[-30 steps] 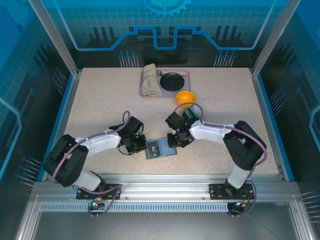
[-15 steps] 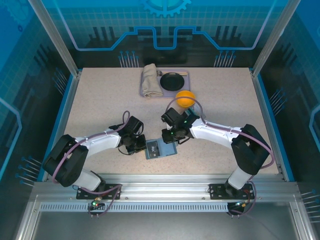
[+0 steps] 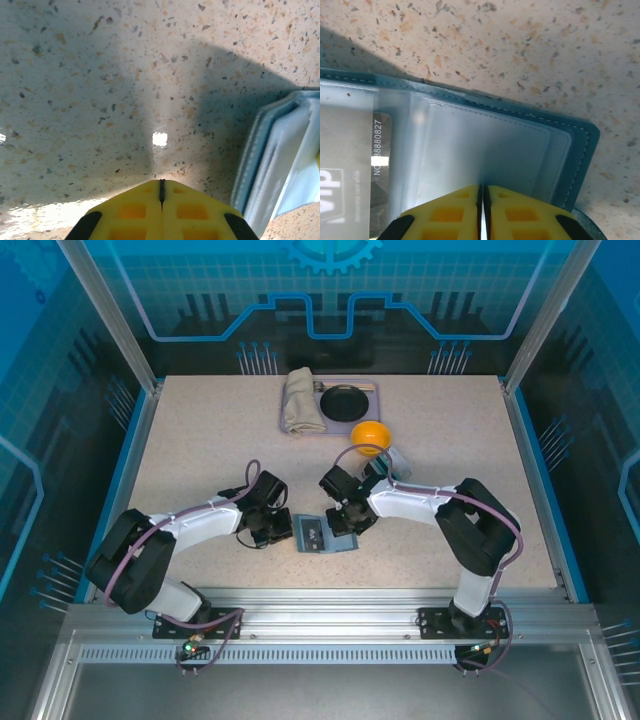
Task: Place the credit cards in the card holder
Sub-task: Press the card slot into the card holder, then move the storage box to the center of the table.
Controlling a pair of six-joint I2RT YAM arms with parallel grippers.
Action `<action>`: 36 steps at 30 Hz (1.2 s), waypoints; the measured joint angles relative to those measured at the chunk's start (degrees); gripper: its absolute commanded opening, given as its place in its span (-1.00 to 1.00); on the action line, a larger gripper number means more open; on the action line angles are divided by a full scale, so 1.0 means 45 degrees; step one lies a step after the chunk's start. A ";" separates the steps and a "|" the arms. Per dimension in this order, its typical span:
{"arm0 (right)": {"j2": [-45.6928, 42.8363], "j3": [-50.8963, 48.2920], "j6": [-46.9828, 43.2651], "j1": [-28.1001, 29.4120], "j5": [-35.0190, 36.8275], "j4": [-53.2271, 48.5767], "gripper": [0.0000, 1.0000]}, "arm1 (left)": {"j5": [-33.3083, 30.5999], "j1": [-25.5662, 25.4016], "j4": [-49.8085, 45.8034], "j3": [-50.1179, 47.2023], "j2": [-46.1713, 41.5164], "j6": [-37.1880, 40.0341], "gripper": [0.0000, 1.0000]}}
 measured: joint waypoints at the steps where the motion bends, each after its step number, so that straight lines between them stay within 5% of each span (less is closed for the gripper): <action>1: -0.0039 0.0000 -0.0049 0.0000 0.0068 -0.0058 -0.68 | -0.0024 -0.0005 0.0000 0.0000 0.0000 0.0000 -1.00; 5: -0.0325 0.0015 -0.0306 -0.0005 0.0151 -0.0262 -0.58 | -0.0034 -0.0005 0.0000 0.0005 0.0000 0.0010 -1.00; 12: -0.2123 0.0578 -0.0763 -0.0481 -0.0155 -0.0738 0.24 | -0.0189 -0.0005 -0.0432 0.0282 -0.0432 0.0044 -0.94; 13: -0.2560 0.0797 -0.0908 -0.0787 -0.0277 -0.0869 0.64 | -0.0233 -0.0005 -0.0534 0.0355 -0.0651 0.0039 -0.89; 15: -0.3259 0.1239 -0.1020 -0.1598 -0.0510 -0.1044 0.83 | -0.0325 0.0000 -0.0719 0.0554 -0.1098 0.0039 -0.77; 19: -0.4503 0.1982 -0.1535 -0.3823 -0.0695 -0.1224 0.99 | -0.0442 0.0000 -0.0971 0.1171 -0.1802 -0.0039 -0.28; 25: -0.4425 0.2472 -0.2594 -0.6654 -0.1180 -0.1506 0.99 | -0.0345 -0.0005 -0.0860 0.1962 -0.1943 -0.0097 0.20; 30: -0.2293 0.2929 -0.2827 -0.8631 -0.2730 -0.1394 1.00 | -0.0126 -0.0019 -0.0602 0.2623 -0.1341 -0.0112 0.41; 36: 0.0840 0.4454 -0.2934 -0.8971 -0.4104 -0.1666 0.87 | 0.0049 -0.0257 -0.0321 0.3118 -0.0607 -0.0233 0.47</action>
